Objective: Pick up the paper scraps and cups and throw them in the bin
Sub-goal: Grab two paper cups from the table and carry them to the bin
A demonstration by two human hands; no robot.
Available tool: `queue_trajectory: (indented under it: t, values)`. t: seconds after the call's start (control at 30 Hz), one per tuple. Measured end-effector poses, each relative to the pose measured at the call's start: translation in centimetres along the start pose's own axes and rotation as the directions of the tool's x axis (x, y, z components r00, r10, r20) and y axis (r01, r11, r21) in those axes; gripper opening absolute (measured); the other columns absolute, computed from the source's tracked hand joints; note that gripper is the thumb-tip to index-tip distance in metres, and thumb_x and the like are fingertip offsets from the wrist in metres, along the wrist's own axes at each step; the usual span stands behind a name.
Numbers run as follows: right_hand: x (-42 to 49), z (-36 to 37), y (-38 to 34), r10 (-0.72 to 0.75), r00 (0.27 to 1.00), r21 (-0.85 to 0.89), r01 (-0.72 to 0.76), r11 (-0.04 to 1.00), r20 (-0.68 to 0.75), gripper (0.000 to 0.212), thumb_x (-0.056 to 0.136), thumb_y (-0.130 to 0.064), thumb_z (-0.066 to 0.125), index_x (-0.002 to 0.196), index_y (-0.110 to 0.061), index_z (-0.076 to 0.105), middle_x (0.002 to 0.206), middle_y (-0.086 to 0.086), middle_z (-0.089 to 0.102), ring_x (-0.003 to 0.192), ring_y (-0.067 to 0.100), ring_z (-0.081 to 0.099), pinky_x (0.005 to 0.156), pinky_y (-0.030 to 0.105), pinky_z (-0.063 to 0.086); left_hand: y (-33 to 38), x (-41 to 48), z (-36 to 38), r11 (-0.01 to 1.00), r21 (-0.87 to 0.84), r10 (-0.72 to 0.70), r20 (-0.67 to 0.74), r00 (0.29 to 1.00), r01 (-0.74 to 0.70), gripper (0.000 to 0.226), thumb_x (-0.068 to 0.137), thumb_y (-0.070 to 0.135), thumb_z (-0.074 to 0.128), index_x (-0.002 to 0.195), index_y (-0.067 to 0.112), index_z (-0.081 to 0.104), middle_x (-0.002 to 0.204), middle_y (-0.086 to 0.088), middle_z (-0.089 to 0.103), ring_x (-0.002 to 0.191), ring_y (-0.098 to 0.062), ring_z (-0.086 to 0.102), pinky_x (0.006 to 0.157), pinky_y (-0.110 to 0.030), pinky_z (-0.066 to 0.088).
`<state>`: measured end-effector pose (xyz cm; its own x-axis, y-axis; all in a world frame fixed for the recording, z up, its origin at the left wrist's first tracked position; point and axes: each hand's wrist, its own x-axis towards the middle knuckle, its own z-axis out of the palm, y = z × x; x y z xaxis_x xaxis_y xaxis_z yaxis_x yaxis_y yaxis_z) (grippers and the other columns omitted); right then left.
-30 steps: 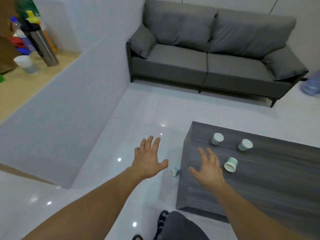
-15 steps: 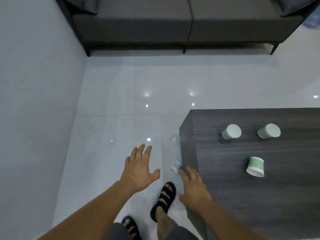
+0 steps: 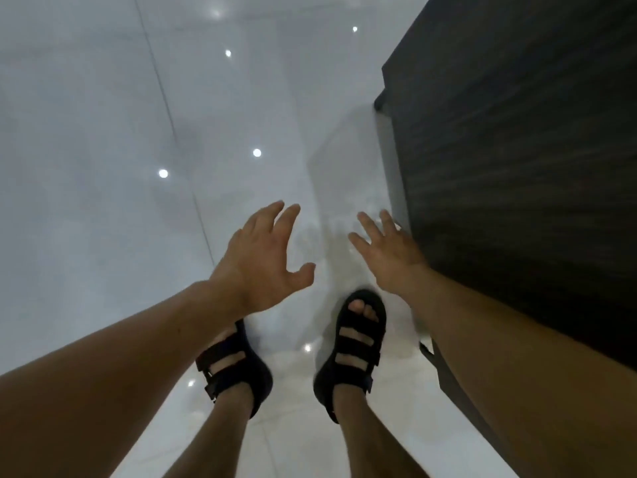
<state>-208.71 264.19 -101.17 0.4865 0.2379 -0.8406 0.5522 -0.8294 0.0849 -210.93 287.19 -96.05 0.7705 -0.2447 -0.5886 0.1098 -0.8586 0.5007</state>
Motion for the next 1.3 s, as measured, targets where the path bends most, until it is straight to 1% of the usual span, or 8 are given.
queue_trajectory:
  t: [0.27,0.43,0.53,0.6,0.7,1.03,1.17,1.3]
  values:
    - [5.9,6.5,1.2,0.076,0.99,-0.096,-0.088,0.992,-0.116,0.089,0.083,-0.008,0.063,0.151,-0.018,0.007,0.158,0.015,-0.001,0.135,0.048,0.023,0.098,0.045,0.046,-3.6,3.6,5.8,0.999,-0.051,0.01,0.054,0.998,-0.007,0.09,0.084,0.055,0.055,0.152,0.024,0.006,0.16,-0.001,0.006,0.146,-0.019,0.008,0.117,-0.037,0.019]
    - [5.5,5.1,-0.7,0.187,0.973,0.428,-0.112,0.897,-0.138,0.053,0.085,-0.02,0.064,0.134,-0.022,0.046,0.146,0.005,0.028,0.119,0.031,0.04,0.091,0.039,0.045,-3.3,3.1,4.9,0.997,-0.071,-0.011,0.06,0.998,0.015,0.091,0.083,0.054,0.057,0.152,0.024,0.006,0.159,0.0,0.005,0.146,-0.019,0.008,0.116,-0.036,0.019]
    - [2.9,0.6,-3.4,0.313,0.943,0.934,-0.209,0.291,0.113,0.047,0.08,-0.031,0.074,0.123,-0.026,0.055,0.127,-0.003,0.046,0.101,0.02,0.055,0.085,0.035,0.05,-2.0,1.4,2.4,0.994,-0.107,0.042,0.066,0.997,-0.035,0.099,0.079,0.055,0.064,0.152,0.026,0.005,0.159,0.002,0.004,0.145,-0.017,0.009,0.114,-0.031,0.018]
    - [-0.1,-3.4,-4.8,0.211,0.949,0.96,-0.191,-0.207,0.234,0.036,0.079,-0.03,0.077,0.11,-0.023,0.061,0.113,-0.001,0.062,0.089,0.022,0.065,0.073,0.036,0.058,-0.9,-0.2,0.0,0.989,-0.126,0.087,0.065,0.994,-0.078,0.103,0.076,0.055,0.068,0.152,0.026,0.005,0.159,0.003,0.006,0.145,-0.015,0.011,0.114,-0.029,0.02]
    - [-5.7,-9.5,-5.5,0.094,0.98,0.863,-0.107,-0.494,0.175,0.034,0.076,-0.024,0.077,0.107,-0.022,0.064,0.101,0.004,0.071,0.086,0.022,0.07,0.063,0.03,0.056,1.5,-2.8,-4.6,0.974,-0.17,0.159,0.028,0.987,-0.152,0.103,0.074,0.051,0.071,0.152,0.025,0.009,0.157,0.003,0.014,0.143,-0.012,0.019,0.111,-0.025,0.03]
    - [-22.1,-26.8,-0.7,0.071,0.994,0.832,0.107,-0.544,-0.082,0.042,0.071,-0.037,0.073,0.113,-0.029,0.069,0.115,0.005,0.069,0.107,0.025,0.065,0.082,0.041,0.057,12.1,-8.1,-24.0,0.944,-0.234,0.213,-0.111,0.971,-0.234,0.082,0.074,0.049,0.069,0.143,0.04,0.025,0.131,0.022,0.038,0.109,0.003,0.05,0.087,-0.012,0.042]
    - [-26.0,-30.0,2.6,0.243,0.968,0.865,0.172,-0.472,-0.059,0.048,0.071,-0.052,0.073,0.115,-0.035,0.065,0.119,-0.005,0.066,0.106,0.01,0.064,0.076,0.024,0.052,17.5,-8.5,-29.3,0.959,-0.175,0.204,-0.114,0.972,-0.222,0.08,0.076,0.047,0.066,0.144,0.037,0.024,0.134,0.019,0.037,0.112,-0.003,0.05,0.091,-0.016,0.042]
    - [-27.8,-30.1,7.7,0.717,0.686,0.956,0.274,-0.101,-0.122,0.047,0.082,-0.042,0.074,0.123,-0.032,0.055,0.131,-0.007,0.054,0.121,0.008,0.051,0.101,0.031,0.043,23.6,-6.2,-33.0,0.96,-0.109,0.248,-0.101,0.963,-0.259,0.08,0.078,0.047,0.065,0.145,0.036,0.023,0.134,0.016,0.037,0.113,-0.006,0.048,0.093,-0.019,0.042]
